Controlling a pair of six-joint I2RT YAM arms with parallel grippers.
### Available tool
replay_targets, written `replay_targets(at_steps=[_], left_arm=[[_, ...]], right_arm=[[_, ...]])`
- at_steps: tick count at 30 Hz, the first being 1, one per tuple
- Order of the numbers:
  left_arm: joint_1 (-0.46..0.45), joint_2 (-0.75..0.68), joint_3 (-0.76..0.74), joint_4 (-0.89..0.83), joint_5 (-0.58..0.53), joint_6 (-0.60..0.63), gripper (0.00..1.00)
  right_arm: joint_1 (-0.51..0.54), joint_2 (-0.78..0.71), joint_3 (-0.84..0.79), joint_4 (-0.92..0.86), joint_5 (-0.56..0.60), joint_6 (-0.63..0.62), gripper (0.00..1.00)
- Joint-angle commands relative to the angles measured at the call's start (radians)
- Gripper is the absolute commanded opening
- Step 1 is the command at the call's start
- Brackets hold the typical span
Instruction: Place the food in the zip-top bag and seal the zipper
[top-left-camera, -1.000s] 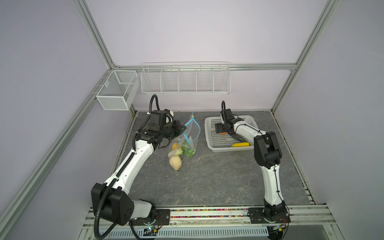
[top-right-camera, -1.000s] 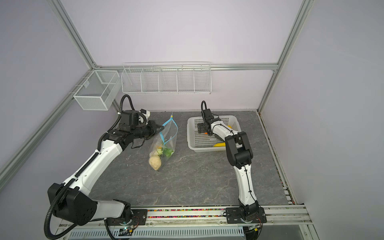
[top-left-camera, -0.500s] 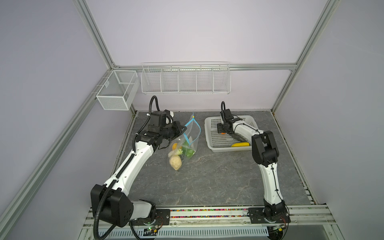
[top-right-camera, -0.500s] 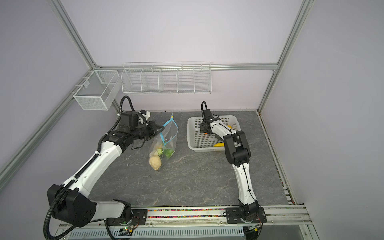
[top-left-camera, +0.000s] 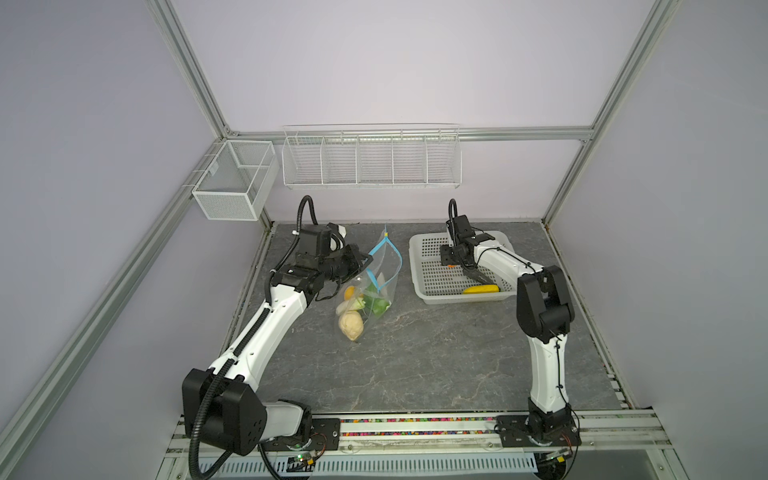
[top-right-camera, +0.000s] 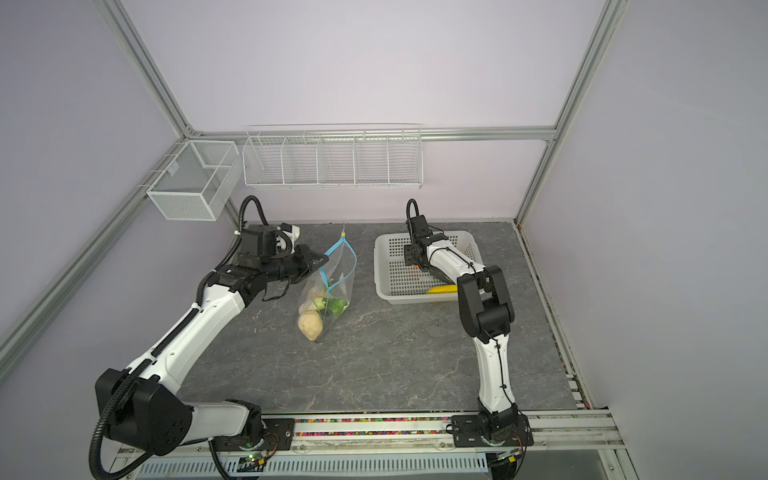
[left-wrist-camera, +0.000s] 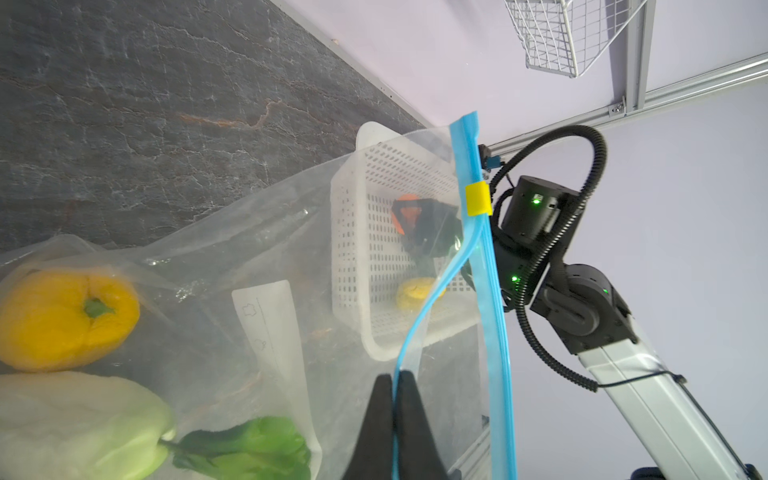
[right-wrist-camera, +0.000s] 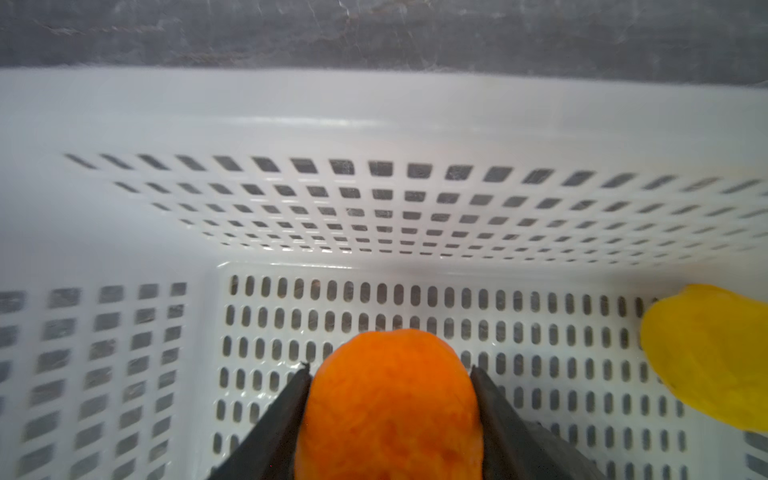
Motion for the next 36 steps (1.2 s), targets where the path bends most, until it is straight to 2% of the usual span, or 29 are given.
replay_targets(at_steps=[1, 9, 26, 36], left_arm=[[0.004, -0.033, -0.002, 0.013, 0.012, -0.001, 0.0], [0.004, -0.057, 0.028, -0.019, 0.002, 0.021, 0.0], [0.003, -0.093, 0.062, -0.047, -0.013, 0.027, 0.0], [0.002, -0.051, 0.091, -0.032, 0.003, 0.017, 0.0]], right_arm=[[0.017, -0.073, -0.012, -0.032, 0.01, -0.001, 0.52], [0.04, -0.146, -0.039, -0.058, -0.007, 0.013, 0.52], [0.063, -0.176, 0.024, -0.104, -0.036, -0.002, 0.51], [0.059, -0.246, 0.013, -0.122, -0.031, -0.018, 0.51]])
